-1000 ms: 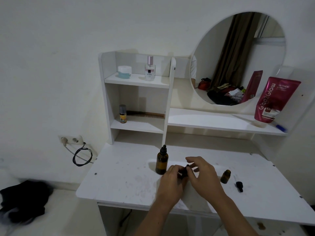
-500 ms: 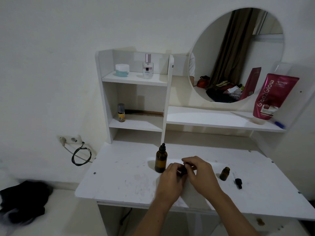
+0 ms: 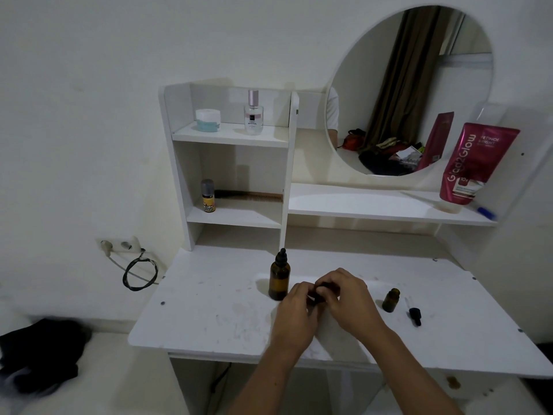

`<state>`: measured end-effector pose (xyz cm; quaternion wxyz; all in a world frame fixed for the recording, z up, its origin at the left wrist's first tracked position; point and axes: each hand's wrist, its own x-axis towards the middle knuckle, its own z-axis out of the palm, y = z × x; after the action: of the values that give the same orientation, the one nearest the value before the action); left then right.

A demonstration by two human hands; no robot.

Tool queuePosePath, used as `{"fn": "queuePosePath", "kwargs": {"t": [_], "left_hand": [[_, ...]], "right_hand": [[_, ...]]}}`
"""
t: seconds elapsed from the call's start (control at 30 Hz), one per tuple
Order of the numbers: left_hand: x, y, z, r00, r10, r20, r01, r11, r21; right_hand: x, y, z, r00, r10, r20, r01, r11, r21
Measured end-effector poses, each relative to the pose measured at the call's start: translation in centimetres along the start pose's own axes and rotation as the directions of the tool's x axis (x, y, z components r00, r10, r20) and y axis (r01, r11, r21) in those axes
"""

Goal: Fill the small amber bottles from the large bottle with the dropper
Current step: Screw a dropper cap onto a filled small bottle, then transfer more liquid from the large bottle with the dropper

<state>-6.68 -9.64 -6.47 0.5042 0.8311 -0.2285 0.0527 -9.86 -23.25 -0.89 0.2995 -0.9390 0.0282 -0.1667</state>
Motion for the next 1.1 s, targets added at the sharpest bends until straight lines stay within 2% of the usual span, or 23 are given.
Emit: {"fn": "queuePosePath", "kwargs": {"t": [0.27,0.5,0.9,1.1], "left_hand": [[0.0,0.1,0.1,1.000,-0.018,0.004,0.018,1.000,0.021],[-0.2,0.5,-0.1,0.999,-0.038,-0.006,0.038,0.999,0.016],[-0.1,0.6,-0.2,0.999,-0.049,-0.014,0.049,0.999,0.022],[-0.3,0.3,0.0,0.999,-0.033,-0.003,0.033,0.999,0.034]], "right_hand": [[-0.2,0.1,0.6,0.999,0.032,-0.035,-0.033,0.999,-0.017],[1.3,1.2,-1.7,0.971,-0.081,0.225,0.076,0.997,0.030],[0.7,1.6,-0.4,0.995,-0.061,0.081,0.057,0.997,0.055],[0.5,1.4,-0.2,0.997,-0.046,0.059,0.043,0.998,0.048]]}}
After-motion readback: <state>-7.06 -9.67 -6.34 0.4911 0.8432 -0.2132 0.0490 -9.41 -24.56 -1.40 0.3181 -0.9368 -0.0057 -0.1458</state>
